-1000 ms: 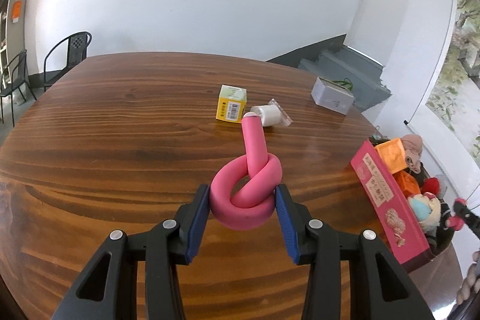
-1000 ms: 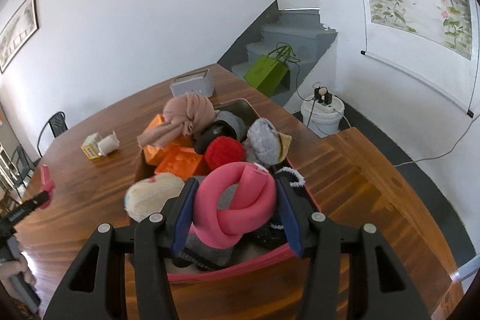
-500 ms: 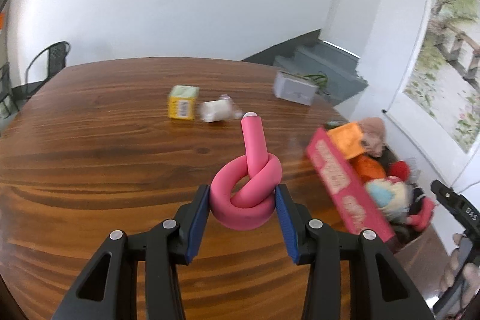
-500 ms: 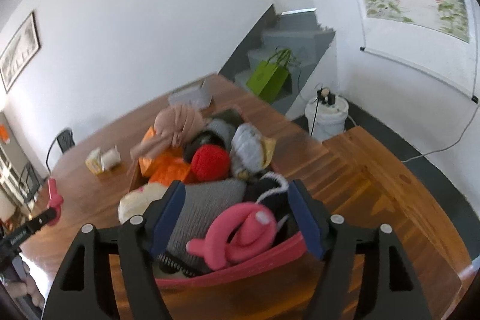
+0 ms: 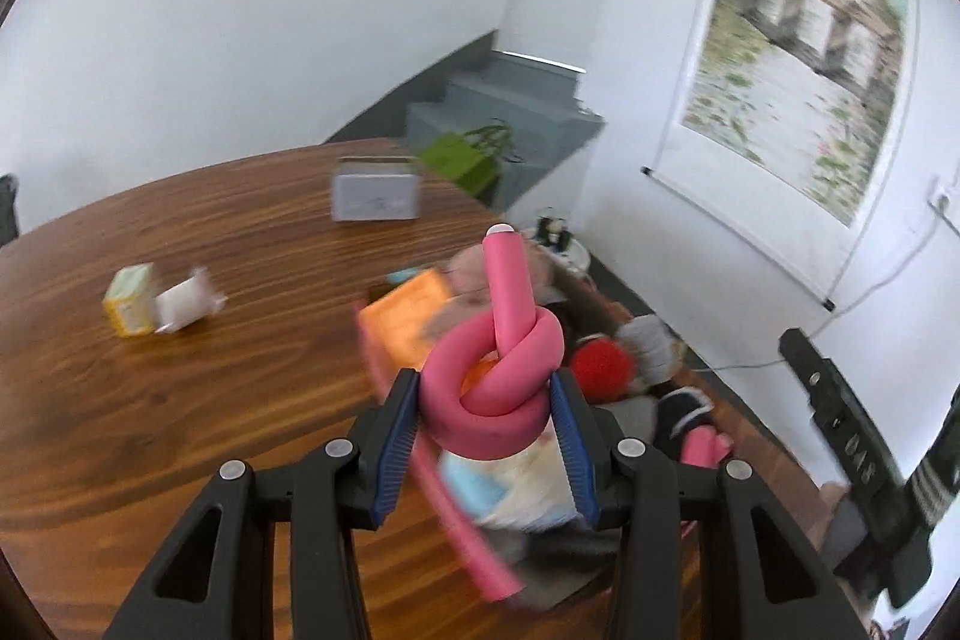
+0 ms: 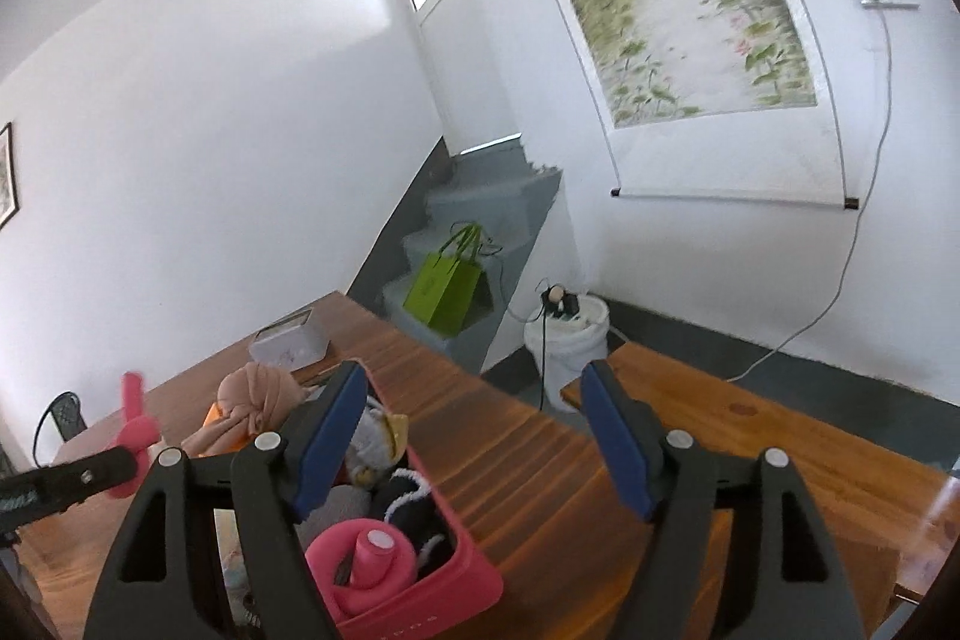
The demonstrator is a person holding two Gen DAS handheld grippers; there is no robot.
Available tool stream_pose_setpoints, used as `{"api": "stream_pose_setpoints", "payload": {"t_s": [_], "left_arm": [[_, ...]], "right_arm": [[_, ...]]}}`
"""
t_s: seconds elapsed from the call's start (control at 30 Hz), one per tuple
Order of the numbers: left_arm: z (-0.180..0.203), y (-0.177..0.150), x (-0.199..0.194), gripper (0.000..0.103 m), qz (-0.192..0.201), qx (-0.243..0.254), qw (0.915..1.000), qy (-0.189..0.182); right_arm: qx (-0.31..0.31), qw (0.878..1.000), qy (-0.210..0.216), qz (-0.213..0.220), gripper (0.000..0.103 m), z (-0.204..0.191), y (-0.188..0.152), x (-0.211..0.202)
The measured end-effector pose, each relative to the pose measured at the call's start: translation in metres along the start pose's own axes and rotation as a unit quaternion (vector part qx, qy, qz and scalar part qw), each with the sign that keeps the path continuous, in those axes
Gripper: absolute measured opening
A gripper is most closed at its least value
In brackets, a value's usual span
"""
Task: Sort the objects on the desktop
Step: 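Drop the right tool's pink knot into the pink box while the left tool holds its knot, then carry the pink knot over the pink box and open the left tool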
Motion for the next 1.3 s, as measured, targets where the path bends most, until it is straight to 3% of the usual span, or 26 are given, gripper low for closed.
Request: {"api": "stream_pose_setpoints", "payload": {"t_s": [0.43,0.57,0.73,0.97,1.23,1.3], "left_arm": [[0.026,0.005,0.053,0.048,-0.043,0.025,0.9987,-0.008],[0.019,0.006,0.047,0.062,-0.037,0.011,0.9992,-0.007],[-0.004,0.010,0.024,0.062,-0.013,-0.012,0.9998,0.004],[-0.072,-0.004,-0.012,0.062,0.006,-0.071,0.9961,0.051],[-0.153,-0.029,-0.057,0.062,0.033,-0.106,0.9825,0.149],[-0.166,-0.035,-0.066,0.067,0.037,-0.103,0.9793,0.170]], "right_arm": [[-0.009,0.999,0.033,-0.020,0.078,-0.007,-0.004,0.005],[-0.005,0.999,0.032,-0.020,0.078,-0.005,-0.005,0.004],[-0.015,0.999,0.028,-0.016,0.078,-0.007,-0.006,0.003],[-0.035,0.999,0.014,-0.007,0.078,-0.011,-0.010,0.002],[-0.083,0.996,-0.008,0.015,0.078,-0.029,-0.014,-0.002],[-0.087,0.996,0.003,0.016,0.078,-0.040,-0.012,-0.009]]}}
Point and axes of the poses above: each gripper's, at about its wrist camera, not at the fingertips, and x roughly the way its jaws point, z to its right, y to its top, the point moved 7 cm from there along x, roughly the way its jaws point, and after that the axes turned 6 degrees about -y, right-handed, at the moved point
